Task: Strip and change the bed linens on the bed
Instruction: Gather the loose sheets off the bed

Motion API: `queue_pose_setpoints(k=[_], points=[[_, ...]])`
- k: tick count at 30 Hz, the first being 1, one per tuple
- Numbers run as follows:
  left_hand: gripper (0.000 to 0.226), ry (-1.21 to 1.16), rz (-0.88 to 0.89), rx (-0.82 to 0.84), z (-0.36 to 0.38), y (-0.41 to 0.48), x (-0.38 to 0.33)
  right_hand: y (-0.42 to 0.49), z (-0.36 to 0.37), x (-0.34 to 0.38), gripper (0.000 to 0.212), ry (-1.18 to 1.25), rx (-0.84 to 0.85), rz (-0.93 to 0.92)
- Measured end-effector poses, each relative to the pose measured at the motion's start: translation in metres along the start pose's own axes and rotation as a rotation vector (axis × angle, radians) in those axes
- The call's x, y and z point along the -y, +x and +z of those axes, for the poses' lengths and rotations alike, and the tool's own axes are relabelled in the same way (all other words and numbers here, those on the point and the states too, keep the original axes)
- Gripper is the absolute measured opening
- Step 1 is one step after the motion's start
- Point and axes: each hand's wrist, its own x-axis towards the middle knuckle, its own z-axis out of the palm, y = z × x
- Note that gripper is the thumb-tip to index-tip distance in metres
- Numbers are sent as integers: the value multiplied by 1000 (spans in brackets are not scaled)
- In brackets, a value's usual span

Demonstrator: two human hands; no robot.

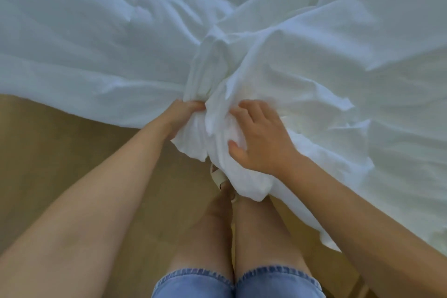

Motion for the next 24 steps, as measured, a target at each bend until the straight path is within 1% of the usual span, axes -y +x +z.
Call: queue_pose_setpoints(k=[1,2,3,4,6,7,9,10,12,15,18,20,21,22,24], points=[[31,-2,22,-39,1,-1,0,11,12,3,74,-64,144,24],[27,-14,43,-80,1,-1,1,21,25,1,91,-160,314,87],[25,-34,65,-124,0,0,3,30,37,-5,101,-271,447,157],[21,-54,89,-176,-2,2,5,37,49,-14,102,-379,511,206],[9,-66,129,-290,-5,8,8,44,68,-31,88,-561,555,262],[8,-66,139,-333,-4,11,9,47,73,-38,77,-612,530,260],[11,-56,132,-369,2,15,10,56,76,-45,54,-634,453,212],[11,-54,116,-377,6,16,11,61,75,-47,45,-588,462,198],[16,-58,99,-383,12,15,14,74,64,-48,34,-386,502,195],[37,-93,157,-421,13,6,10,78,25,-35,23,-145,407,113],[58,27,193,-598,3,-10,-14,71,-31,-14,17,74,316,23],[61,170,238,-706,-12,-20,-33,68,-71,-11,15,224,215,82],[62,233,246,-731,-20,-26,-39,65,-91,-16,19,289,148,120],[63,281,241,-743,-27,-30,-44,60,-108,-24,22,329,83,138],[63,310,195,-743,-37,-33,-49,47,-134,-49,17,328,22,192]])
